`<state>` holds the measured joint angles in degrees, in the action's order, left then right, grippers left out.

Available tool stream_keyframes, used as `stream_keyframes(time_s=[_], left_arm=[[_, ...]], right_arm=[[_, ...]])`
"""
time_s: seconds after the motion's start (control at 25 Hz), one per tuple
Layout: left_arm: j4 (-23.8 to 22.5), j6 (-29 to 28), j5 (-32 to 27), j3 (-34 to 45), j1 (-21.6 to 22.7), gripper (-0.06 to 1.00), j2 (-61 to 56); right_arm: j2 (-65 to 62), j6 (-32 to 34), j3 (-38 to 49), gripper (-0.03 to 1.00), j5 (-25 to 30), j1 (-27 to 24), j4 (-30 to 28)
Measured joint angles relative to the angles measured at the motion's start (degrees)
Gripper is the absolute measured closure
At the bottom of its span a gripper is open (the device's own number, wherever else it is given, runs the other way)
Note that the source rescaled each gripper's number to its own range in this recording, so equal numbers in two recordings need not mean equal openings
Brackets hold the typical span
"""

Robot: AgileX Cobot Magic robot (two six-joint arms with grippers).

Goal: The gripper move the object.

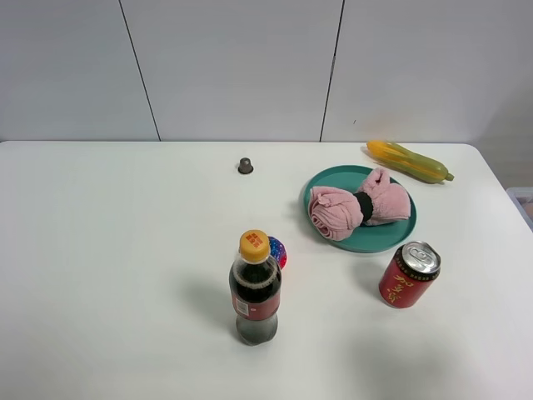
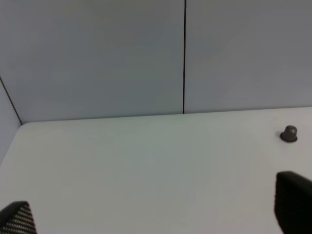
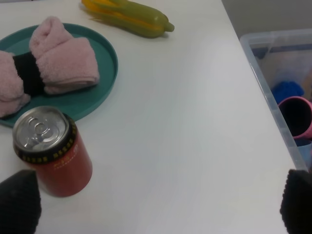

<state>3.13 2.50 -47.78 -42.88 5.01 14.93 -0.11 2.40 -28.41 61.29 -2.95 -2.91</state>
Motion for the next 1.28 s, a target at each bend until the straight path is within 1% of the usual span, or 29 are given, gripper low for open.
stream_keyframes(time_s=[0.24,0.44,0.56,0.8,0.92,1.08,1.28], left_arm=[[0.0,0.0,-0.7,7.0,0.0,-0.04,-8.6],[0.0,-0.2,-4.8,11.2,0.0,-0.04,-14.3],[0.0,-0.2,-7.5,11.4,0.0,-0.04,-15.2],[-0.2,0.2,-10.4,12.1,0.0,-0.04,-15.3],[-1.0,0.2,-12.2,12.3,0.0,-0.04,-15.3],[-1.7,0.2,-12.6,13.8,0.0,-0.04,-15.3],[-1.9,0.2,-12.6,13.8,0.0,-0.04,-15.3]], right_arm=[[0.0,0.0,0.0,-0.03,0.0,0.0,0.0],[0.0,0.0,0.0,-0.03,0.0,0.0,0.0],[0.0,0.0,0.0,-0.03,0.0,0.0,0.0],[0.0,0.0,0.0,-0.03,0.0,0.0,0.0],[0.0,0.0,0.0,-0.03,0.0,0.0,0.0],[0.0,0.0,0.0,-0.03,0.0,0.0,0.0],[0.0,0.0,0.0,-0.03,0.0,0.0,0.0]])
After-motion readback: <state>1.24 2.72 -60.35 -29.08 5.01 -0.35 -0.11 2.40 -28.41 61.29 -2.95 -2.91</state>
